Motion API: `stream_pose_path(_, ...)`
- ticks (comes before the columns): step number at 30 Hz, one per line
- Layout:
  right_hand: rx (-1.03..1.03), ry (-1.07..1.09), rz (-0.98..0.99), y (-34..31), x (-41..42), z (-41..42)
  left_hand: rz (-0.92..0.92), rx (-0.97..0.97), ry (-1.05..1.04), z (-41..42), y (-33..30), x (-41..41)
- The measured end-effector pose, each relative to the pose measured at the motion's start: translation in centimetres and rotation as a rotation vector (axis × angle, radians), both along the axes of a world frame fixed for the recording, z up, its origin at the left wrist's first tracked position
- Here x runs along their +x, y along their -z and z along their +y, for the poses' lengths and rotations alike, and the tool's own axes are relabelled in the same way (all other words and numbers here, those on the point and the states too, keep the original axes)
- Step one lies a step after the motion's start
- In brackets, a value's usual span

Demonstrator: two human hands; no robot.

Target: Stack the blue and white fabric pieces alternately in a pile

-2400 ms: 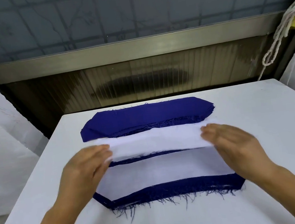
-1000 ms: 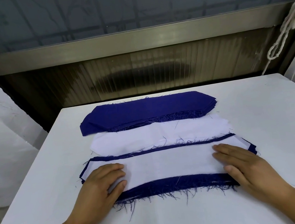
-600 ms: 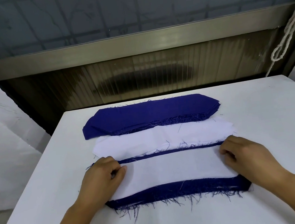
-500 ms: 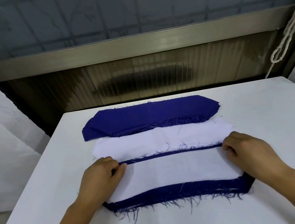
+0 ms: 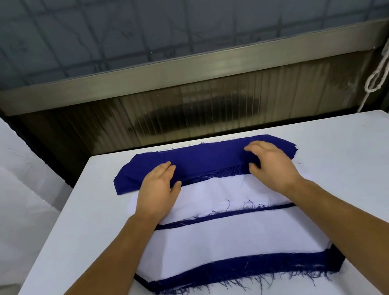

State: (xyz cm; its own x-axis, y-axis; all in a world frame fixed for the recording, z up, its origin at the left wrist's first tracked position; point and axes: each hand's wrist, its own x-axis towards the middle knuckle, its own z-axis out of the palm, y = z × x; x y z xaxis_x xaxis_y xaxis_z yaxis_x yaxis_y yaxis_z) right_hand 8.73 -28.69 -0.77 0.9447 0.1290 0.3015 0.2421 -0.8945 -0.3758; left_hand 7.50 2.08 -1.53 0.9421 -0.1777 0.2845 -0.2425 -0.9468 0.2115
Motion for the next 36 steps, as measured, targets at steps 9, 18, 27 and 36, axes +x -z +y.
stream_pose_path(9,-0.108,0.06,-0.083,2.1,0.5,0.3,-0.171,0.127,0.012,-0.4,0.8,-0.1)
stream_pose_path(18,-0.1,0.071,-0.155,1.5,0.2,0.6,-0.256,0.09,0.012,-0.5,0.6,-0.1)
stream_pose_path(27,-0.038,0.054,-0.284,1.8,0.1,0.5,-0.126,0.137,0.003,-0.3,1.3,0.2)
stream_pose_path(36,-0.025,-0.065,-0.27,2.0,0.1,0.3,-0.224,0.099,-0.052,-0.6,0.4,-0.5)
